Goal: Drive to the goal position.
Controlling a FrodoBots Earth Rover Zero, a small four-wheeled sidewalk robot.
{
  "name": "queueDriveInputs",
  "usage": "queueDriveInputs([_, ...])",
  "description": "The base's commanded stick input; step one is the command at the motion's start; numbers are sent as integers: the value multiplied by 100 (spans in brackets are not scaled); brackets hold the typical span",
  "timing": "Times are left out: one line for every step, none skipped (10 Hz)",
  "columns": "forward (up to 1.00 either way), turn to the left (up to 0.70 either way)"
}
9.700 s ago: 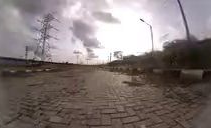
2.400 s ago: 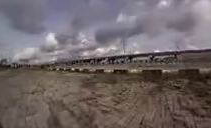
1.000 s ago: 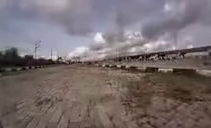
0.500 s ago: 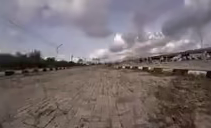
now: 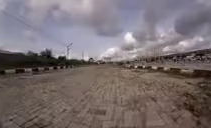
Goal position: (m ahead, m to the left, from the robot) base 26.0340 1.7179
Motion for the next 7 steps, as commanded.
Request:
queueDriveInputs([100,0])
queueDriveInputs([100,0])
queueDriveInputs([100,0])
queueDriveInputs([100,0])
queueDriveInputs([100,0])
queueDriveInputs([100,0])
queueDriveInputs([100,0])
